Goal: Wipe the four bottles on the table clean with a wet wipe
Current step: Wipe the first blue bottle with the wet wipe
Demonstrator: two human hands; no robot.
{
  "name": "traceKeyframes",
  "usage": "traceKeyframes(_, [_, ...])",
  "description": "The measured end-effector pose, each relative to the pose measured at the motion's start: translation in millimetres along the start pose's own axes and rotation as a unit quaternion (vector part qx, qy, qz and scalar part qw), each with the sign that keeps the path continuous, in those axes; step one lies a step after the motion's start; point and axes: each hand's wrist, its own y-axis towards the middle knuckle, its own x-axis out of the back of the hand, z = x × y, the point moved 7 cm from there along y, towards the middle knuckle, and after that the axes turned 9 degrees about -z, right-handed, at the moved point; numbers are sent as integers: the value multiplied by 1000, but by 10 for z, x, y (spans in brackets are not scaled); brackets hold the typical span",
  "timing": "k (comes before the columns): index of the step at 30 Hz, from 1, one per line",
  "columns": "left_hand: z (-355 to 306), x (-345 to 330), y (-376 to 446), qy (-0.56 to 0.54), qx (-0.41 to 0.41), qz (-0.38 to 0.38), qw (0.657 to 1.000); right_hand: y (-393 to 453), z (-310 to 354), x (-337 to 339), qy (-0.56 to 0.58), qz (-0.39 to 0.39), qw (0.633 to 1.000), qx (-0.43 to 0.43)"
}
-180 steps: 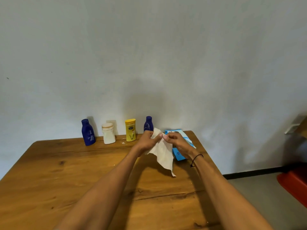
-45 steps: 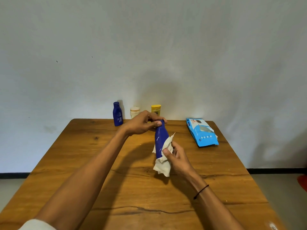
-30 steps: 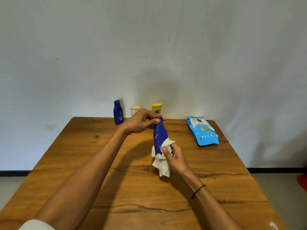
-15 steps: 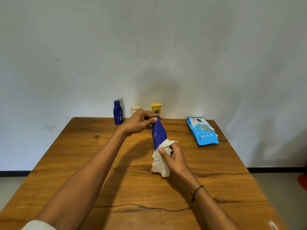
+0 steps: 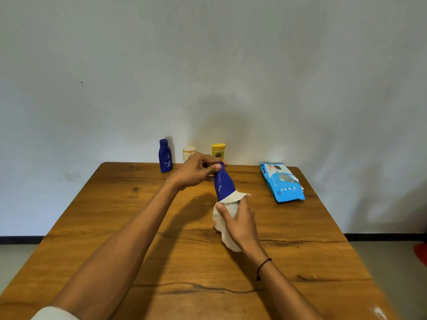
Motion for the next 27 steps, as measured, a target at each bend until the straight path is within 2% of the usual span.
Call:
traceKeyframes(5, [-89,-189,-59,28,-12,35,999,161,234,40,-120,-81,988,48])
traceKeyframes(10, [-99,-166,-75,41,-15,14,999,209,279,169,-145,-104,984,25])
traceKeyframes(13, [-103,-98,-91,39,-14,-4,999,20,326,127,-260,-120,951,116])
traceKeyframes(15, [-121,-143,-109,46,-20,13,999,-8,317,18,-293,-106,941,133])
traceKeyframes(18, [-158,-238,-139,75,-39,29,996,118,388,4,-265,-107,952,110])
traceKeyframes(21, [-170,-223,-149,71,-41,23,996,174,511,81,-240,-135,952,133])
traceKeyframes(23, [-184,-198,-159,84,-52,30,995,152,490,92,-214,-127,960,131])
traceKeyframes(27, [-148,-135,-204,106,-47,43,992,197,257,116,-133,-115,984,21])
